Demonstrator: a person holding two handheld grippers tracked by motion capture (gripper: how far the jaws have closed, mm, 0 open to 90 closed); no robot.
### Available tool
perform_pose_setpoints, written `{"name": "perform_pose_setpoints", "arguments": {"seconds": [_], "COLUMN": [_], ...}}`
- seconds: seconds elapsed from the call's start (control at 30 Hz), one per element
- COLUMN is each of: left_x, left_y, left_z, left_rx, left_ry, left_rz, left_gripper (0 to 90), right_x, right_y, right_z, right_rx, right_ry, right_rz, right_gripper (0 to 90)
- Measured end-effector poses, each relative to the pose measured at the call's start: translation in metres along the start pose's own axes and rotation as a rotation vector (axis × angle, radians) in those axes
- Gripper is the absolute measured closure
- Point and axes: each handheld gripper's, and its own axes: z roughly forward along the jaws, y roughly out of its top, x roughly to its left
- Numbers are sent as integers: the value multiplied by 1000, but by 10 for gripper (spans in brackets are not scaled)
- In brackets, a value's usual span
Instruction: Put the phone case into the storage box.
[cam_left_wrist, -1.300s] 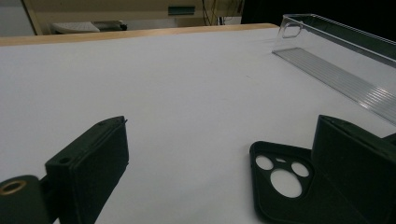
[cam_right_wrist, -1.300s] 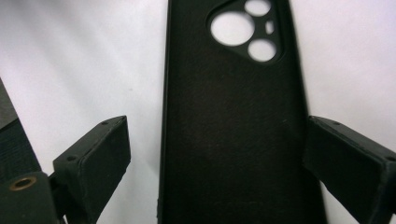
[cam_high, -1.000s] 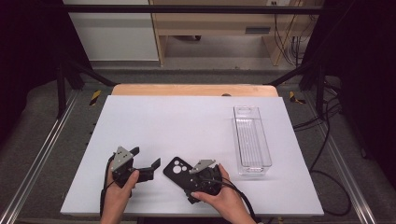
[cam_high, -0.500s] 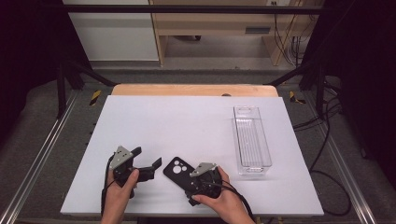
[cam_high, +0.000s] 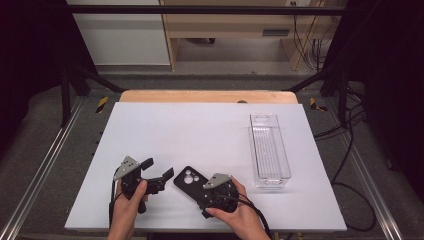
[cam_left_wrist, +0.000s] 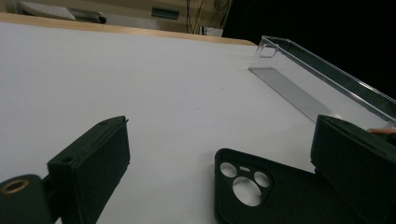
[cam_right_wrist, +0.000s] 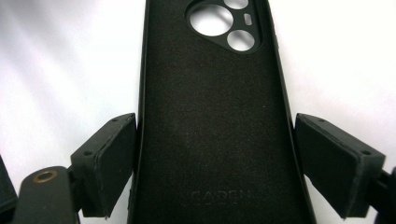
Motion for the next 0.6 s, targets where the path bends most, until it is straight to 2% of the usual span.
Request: {"name": "perform_pose_setpoints", "arguments": {"seconds": [0.1,0.17,0.27,0.33,0.37,0.4,0.5,0.6], "left_x": [0,0,-2,-6,-9,-9,-14,-17], "left_y": [2,5,8,9,10,10,11,12], "left_z": [-1,-3,-3,-2,-2,-2,0,1], "left_rx": [-8,-24,-32,-30,-35,-35,-31,-32], "left_ry": [-1,-19,-35,-43,-53,-53,-68,-79], "left_rz": [-3,-36,-58,-52,-58,-58,-61,-60], "left_gripper": [46,47,47,48,48,47,47,48], "right_x": [0,-1,-2,-4,-6,-6,-10,-11], "right_y": [2,2,2,2,2,2,2,2], "right_z": [-4,-7,-11,-14,-17,-17,-24,-26], "right_rx": [-24,-50,-81,-114,-149,-149,-211,-237], "right_ry": [-24,-49,-71,-91,-117,-117,-148,-162], "right_rz": [-12,-11,-11,0,14,14,39,47], "right_gripper": [159,158,157,157,156,156,156,156]}}
